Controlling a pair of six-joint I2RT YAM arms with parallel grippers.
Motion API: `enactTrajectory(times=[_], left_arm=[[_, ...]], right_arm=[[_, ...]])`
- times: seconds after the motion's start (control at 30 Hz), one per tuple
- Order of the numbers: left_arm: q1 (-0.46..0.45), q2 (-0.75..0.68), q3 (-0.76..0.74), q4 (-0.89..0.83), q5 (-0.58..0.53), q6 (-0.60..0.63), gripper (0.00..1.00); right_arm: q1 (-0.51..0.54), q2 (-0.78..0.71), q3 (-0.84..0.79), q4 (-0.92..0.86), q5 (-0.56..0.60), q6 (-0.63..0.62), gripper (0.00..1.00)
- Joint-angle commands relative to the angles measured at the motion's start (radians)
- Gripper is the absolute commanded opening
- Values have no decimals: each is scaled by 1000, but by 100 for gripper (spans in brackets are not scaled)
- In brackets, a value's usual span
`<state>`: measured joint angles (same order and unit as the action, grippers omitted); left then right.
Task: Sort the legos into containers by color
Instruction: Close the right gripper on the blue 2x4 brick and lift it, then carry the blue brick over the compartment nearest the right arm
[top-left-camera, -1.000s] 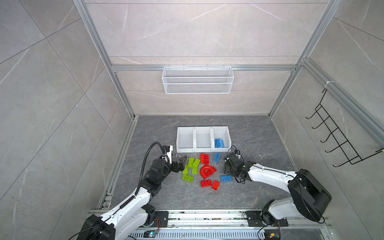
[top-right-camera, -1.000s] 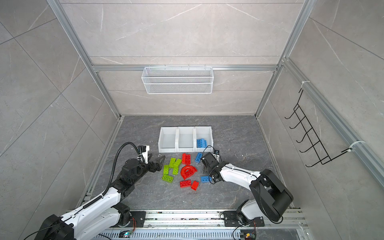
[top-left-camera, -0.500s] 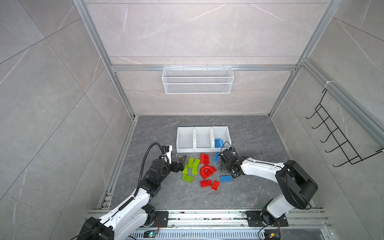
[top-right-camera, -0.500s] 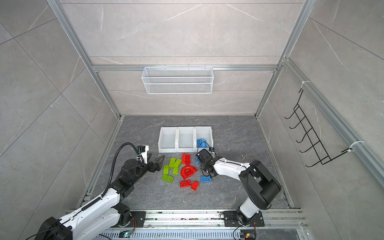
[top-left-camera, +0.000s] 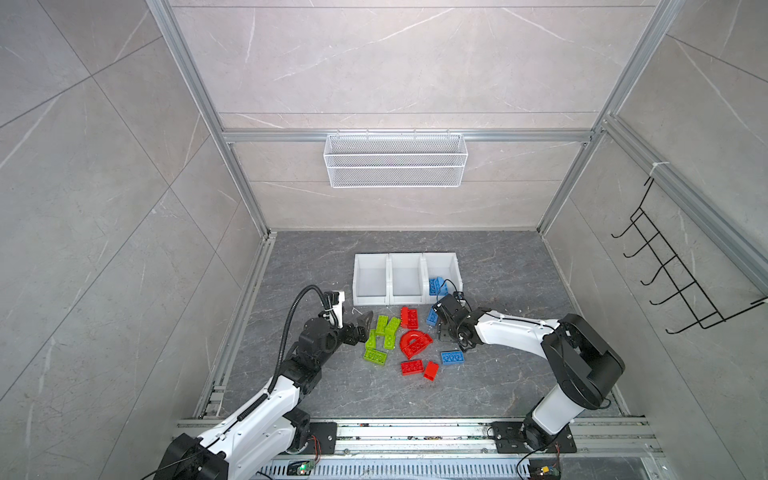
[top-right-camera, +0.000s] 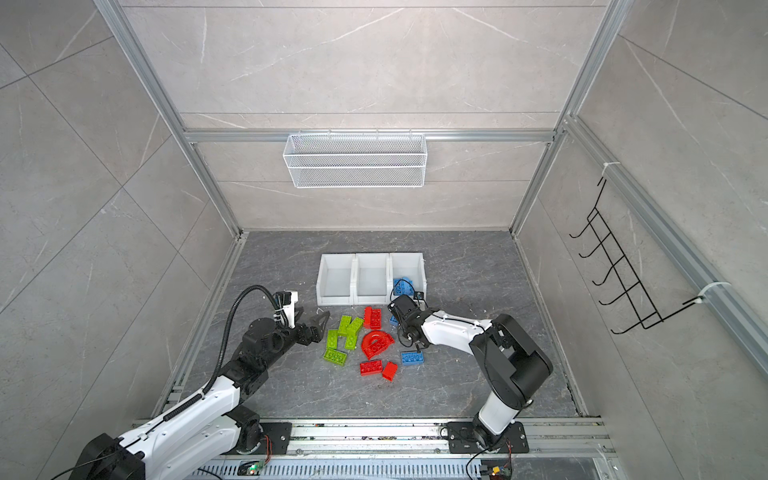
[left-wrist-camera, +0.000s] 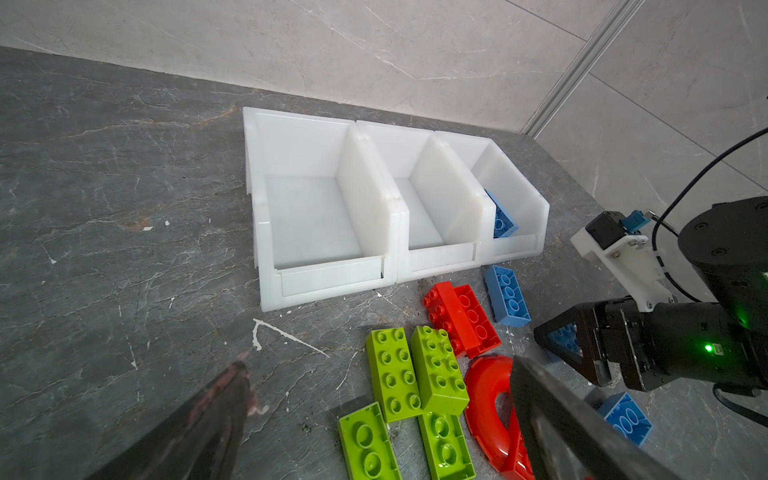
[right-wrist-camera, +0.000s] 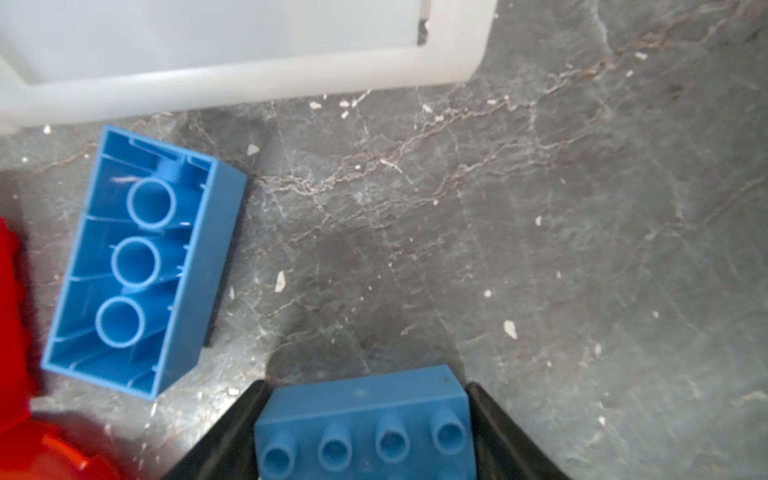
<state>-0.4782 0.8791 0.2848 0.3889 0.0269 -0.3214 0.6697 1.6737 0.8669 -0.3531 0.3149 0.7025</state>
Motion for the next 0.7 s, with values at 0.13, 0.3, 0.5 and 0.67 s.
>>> enactTrajectory(times=[0.13, 0.3, 0.5, 0.67], left_arm=[[-2, -19, 12, 18, -14, 30, 100], [-2, -5, 14, 22, -11, 25, 100], [-2, -3, 13, 24, -10, 24, 100], [0, 0, 12, 27, -12, 24, 100]], right_arm=[[7, 32, 24, -44, 32, -40, 62], [7, -10, 19, -56, 46, -54, 57], [7, -116, 19, -54, 30, -91, 56], [-1, -202, 74, -67, 4, -146, 56]])
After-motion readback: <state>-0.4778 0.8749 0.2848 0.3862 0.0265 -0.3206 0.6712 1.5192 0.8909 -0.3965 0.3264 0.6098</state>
